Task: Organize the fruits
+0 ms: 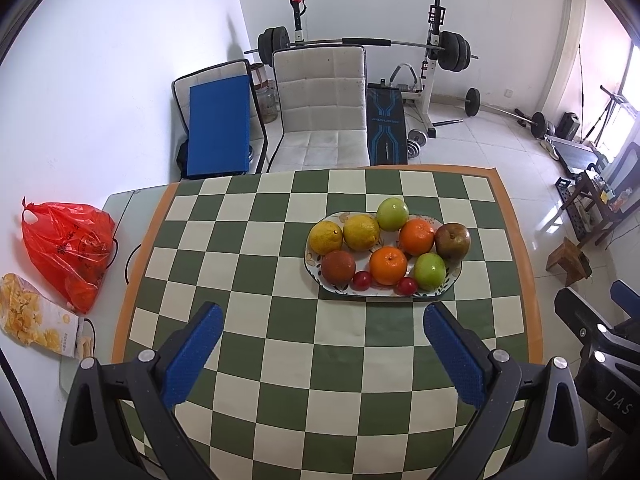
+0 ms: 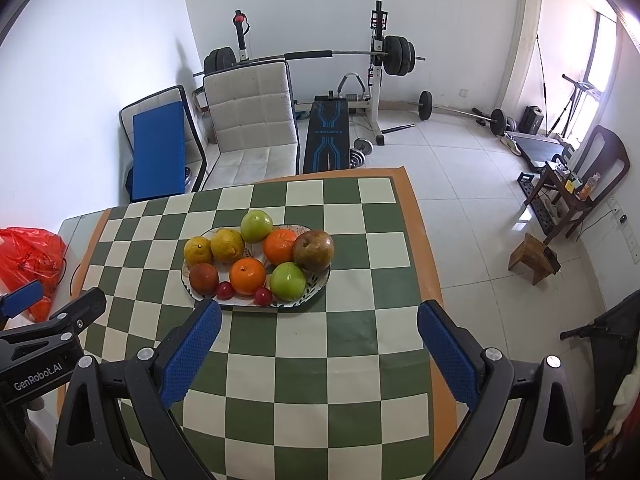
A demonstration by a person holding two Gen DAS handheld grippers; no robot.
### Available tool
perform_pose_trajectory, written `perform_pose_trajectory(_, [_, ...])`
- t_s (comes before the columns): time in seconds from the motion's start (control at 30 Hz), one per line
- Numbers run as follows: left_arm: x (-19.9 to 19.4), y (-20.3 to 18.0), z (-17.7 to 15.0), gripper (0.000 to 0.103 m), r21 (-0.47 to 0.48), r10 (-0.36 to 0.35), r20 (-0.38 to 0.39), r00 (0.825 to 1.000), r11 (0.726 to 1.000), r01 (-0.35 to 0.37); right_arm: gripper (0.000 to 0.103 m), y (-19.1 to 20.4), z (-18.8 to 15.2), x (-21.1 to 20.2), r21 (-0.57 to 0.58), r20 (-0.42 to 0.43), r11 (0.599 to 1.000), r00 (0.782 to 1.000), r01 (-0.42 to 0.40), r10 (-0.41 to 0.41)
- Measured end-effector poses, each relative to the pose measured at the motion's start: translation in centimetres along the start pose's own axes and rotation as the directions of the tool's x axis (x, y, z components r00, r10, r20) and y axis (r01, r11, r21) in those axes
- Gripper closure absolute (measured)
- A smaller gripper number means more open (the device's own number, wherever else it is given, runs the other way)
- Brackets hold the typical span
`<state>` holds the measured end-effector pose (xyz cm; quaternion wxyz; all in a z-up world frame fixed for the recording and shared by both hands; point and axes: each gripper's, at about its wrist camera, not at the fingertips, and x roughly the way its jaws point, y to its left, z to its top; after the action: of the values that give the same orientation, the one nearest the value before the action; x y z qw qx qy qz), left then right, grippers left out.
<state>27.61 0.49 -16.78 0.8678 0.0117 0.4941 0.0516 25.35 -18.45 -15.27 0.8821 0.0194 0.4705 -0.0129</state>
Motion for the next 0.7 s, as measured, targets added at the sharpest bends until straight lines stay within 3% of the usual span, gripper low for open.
perform_pose_trajectory(0.7, [-0.63, -0.36, 0.23, 0.0, -0.01, -0.01, 0.007, 1.0, 1.0, 0.011, 0.003, 0.04, 0.39, -0.61, 0.003, 0.001, 1.0, 1.0, -0.001, 0.001])
